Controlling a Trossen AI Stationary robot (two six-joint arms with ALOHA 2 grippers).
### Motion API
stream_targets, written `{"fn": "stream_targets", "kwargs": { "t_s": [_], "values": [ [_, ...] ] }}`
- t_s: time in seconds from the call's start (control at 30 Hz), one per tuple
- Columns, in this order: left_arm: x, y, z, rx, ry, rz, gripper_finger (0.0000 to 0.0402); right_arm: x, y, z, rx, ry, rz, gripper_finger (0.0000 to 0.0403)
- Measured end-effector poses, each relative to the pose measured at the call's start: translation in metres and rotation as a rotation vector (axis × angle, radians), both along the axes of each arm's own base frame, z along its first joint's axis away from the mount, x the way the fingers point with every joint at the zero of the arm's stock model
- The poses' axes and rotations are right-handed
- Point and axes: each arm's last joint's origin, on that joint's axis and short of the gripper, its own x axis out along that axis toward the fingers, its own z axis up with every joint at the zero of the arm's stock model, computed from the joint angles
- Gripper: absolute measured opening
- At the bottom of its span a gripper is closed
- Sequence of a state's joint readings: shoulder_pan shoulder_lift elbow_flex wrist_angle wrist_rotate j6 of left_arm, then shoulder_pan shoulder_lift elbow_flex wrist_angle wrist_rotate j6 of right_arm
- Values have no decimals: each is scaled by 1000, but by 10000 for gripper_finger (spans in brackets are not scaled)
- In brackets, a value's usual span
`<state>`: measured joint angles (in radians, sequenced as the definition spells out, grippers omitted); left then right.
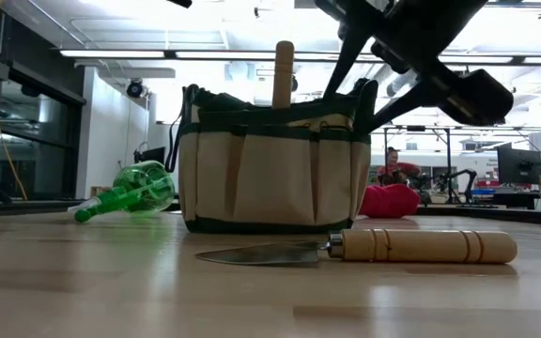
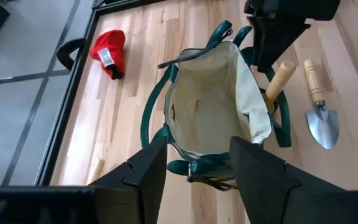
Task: Pick & Place Garden tools in Gardening bag
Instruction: Adjust the gardening bag
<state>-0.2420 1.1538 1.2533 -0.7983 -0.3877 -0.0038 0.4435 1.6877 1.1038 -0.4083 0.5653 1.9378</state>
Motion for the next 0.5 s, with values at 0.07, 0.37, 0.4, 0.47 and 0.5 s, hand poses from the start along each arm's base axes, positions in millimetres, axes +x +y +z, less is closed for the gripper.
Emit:
{"fn": "stream_targets", "kwargs": {
  "t_s": [0.07, 0.37, 0.4, 0.47, 0.5],
  "values": [
    [-1, 0, -1, 2, 12, -1, 170, 0, 0, 0, 0, -13, -24, 192],
    [-3, 0, -4, -16, 53, -32, 171, 0, -1, 0, 2, -27, -64, 192],
    [-3, 0, -4, -15, 57, -32, 170, 0, -1, 0, 4, -27, -64, 192],
    [-4, 0, -5, -9, 73, -33, 171, 0, -1, 0, 9, -25, -62, 192],
    [-5, 0, -6, -2, 85, -35, 170, 0, -1, 0, 12, -24, -60, 192]
  ]
}}
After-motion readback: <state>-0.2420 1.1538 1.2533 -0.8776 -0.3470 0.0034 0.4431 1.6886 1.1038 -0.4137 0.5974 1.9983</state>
